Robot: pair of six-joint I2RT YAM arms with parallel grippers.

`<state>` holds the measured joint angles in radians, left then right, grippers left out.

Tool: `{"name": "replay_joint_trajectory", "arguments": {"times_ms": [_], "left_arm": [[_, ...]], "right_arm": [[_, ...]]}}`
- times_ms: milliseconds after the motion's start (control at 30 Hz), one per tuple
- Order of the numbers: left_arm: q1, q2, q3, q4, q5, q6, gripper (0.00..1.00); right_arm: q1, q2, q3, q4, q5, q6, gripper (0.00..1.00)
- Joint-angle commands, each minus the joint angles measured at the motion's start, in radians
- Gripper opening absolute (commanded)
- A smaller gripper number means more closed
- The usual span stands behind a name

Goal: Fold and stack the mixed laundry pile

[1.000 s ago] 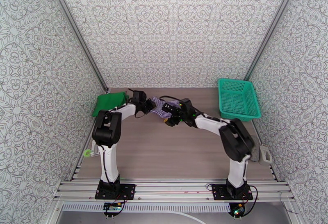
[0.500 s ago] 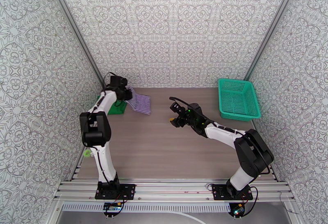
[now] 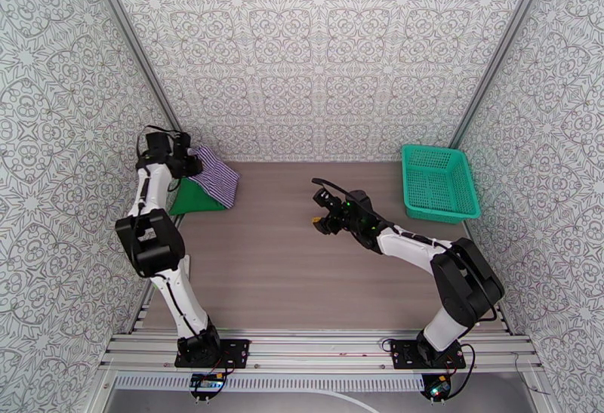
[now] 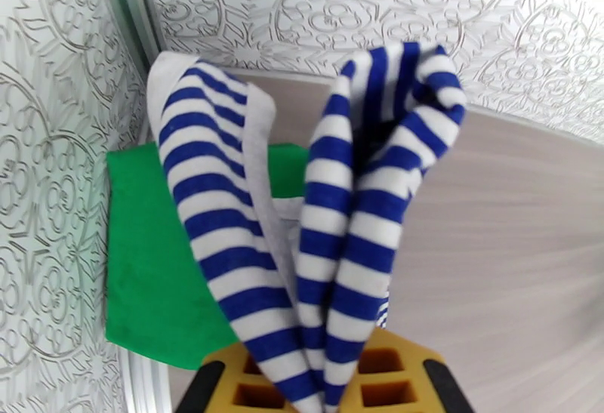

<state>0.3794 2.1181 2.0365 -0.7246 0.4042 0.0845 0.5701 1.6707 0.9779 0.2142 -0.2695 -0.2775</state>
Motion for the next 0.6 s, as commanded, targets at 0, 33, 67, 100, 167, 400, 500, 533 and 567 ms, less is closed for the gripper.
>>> {"name": "replay_joint_trajectory", "arguments": {"times_ms": [0,33,67,100,167,400,500,533,567], "left_arm": [[0.034,0.074,0.091,-0.056,0.052,0.038,0.0],[0.04,0.092,0.103,-0.071,0.043,0.043,0.0],[0.042,0.101,0.109,-0.082,0.038,0.048,0.0],[0.044,0.103,0.111,-0.085,0.033,0.053,0.0],[0.047,0.141,0.112,-0.088,0.007,0.061,0.0],[0.038,0.237,0.187,-0.146,-0.275,0.041,0.42],[0.024,0.251,0.211,-0.134,-0.35,0.029,0.46],[0.018,0.256,0.227,-0.134,-0.38,0.026,0.5],[0.011,0.262,0.245,-0.136,-0.419,0.021,0.56]], "right_arm": [[-0.003,0.02,0.038,-0.047,-0.011,-0.016,0.66],[-0.002,0.021,0.042,-0.057,-0.014,-0.02,0.66],[-0.003,0.021,0.045,-0.065,-0.015,-0.023,0.66],[-0.002,0.021,0.049,-0.071,-0.018,-0.025,0.66],[-0.003,0.02,0.053,-0.084,-0.02,-0.028,0.66],[-0.003,0.011,0.076,-0.145,-0.042,-0.035,0.67],[-0.003,-0.004,0.076,-0.165,-0.059,-0.03,0.68],[-0.003,-0.009,0.074,-0.166,-0.062,-0.024,0.68],[-0.003,-0.016,0.069,-0.165,-0.068,-0.02,0.68]]}}
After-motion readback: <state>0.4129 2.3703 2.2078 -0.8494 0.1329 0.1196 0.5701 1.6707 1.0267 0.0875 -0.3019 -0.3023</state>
